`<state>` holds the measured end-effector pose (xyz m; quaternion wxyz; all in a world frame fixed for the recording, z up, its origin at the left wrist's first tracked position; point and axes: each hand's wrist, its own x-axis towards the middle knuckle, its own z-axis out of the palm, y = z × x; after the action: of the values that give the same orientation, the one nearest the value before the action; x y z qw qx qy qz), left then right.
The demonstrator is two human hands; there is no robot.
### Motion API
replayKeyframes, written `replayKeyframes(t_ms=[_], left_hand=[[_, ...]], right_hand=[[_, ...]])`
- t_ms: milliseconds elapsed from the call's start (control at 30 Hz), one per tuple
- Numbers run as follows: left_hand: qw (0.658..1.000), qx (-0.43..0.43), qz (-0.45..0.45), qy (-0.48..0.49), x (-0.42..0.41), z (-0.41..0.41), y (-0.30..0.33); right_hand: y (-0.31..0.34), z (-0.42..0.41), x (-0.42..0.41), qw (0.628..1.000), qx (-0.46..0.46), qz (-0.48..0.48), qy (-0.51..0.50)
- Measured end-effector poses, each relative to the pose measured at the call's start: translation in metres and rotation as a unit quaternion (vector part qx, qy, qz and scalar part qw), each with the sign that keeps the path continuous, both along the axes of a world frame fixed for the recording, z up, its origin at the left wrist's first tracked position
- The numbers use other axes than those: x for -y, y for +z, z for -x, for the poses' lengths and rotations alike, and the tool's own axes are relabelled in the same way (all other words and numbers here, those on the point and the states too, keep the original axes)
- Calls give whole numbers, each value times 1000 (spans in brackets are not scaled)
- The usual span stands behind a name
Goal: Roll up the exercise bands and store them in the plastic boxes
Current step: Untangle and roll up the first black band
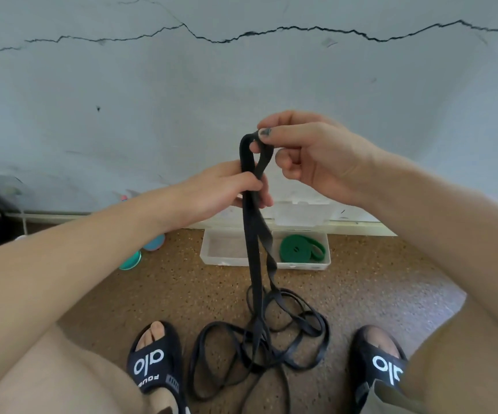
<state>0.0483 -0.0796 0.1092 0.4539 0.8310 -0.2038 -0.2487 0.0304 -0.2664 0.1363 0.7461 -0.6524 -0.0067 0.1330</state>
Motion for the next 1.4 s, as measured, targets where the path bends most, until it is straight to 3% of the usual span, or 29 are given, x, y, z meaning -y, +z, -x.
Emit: replayKeyframes(t_ms=[133,233,467,833,1067,1167,1300,1400], left_hand=[[1000,15,-14,0,-2,-2,-1],[996,60,-57,-35,-1,0,-4],[994,86,-65,-34,-4,-1,4],[994,81,-66,-38,-18,-3,9],[988,123,-69,-61,-30,0,19],[976,156,-123,-85,-29,0,18],[963,184,-168,-107,-27,-2,20],[948,214,-196,-133,-21,-1,19]], right_hand=[[2,3,1,995,-4,85,47],[-3,4,-3,986,-12,162,29],[-5,-2,0,997,-49,48,-26],[-4,-6,17,992,-39,6,-117],[-16,-5,27,986,-139,93,20],[-17,-8,23,974,-91,204,18],[-5,-7,7,952,58,293,-64],[-2,6,-10,916,172,363,-20]])
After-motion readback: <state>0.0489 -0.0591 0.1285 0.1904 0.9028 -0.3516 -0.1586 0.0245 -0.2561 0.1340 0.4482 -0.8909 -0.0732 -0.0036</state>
